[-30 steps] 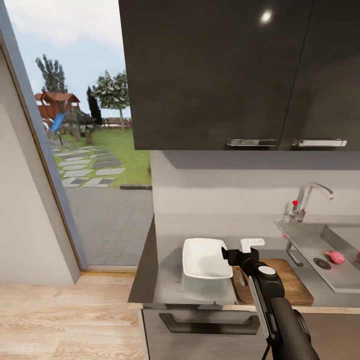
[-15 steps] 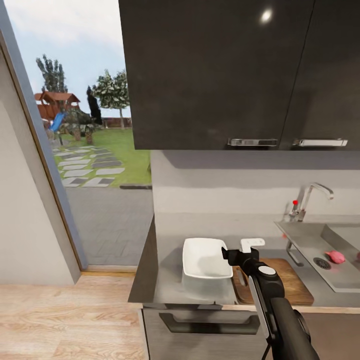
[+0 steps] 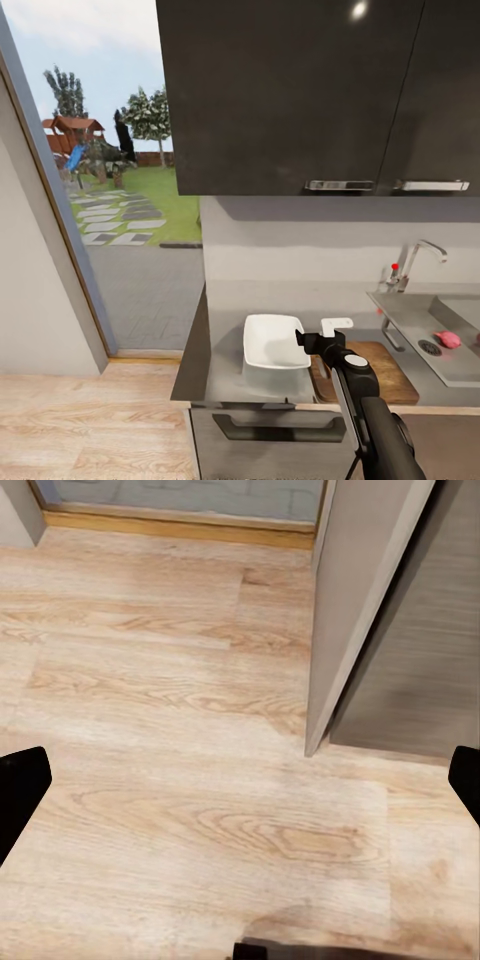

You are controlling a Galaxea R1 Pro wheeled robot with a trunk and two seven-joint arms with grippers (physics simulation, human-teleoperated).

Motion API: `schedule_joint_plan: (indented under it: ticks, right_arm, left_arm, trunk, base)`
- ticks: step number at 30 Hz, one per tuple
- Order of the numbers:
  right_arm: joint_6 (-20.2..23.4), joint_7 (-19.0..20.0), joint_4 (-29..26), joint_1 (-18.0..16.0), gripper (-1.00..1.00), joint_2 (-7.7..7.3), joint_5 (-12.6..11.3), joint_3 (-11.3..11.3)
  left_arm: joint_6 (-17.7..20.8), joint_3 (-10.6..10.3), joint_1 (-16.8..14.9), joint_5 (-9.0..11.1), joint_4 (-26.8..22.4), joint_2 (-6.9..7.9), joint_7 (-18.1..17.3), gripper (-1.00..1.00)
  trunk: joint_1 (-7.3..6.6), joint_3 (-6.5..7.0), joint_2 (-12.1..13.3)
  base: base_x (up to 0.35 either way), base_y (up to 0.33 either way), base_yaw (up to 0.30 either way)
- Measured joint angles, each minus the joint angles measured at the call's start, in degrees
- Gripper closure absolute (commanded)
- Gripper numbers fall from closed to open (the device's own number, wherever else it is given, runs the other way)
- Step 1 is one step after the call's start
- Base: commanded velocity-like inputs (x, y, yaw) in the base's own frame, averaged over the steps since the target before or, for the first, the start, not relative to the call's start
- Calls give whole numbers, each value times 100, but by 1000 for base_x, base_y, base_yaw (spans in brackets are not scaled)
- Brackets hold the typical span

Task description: In the kitchen, take the Vidalia onion out of the sink, dice it on the chopping board with the paring knife, put the diced onion into the bowl on the countertop, then place both the paring knife and the chopping board into the sink.

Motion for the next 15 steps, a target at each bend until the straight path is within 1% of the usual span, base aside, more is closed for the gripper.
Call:
schedule_joint_plan:
  ticks: [15]
  right_arm:
    - [-1,0,1,2,-100,0,-2,0]
  left_arm:
    - [-1,0,1,0,7,-1,0,-100]
  trunk:
    - [-1,-125,4]
  base:
    - [0,0,0]
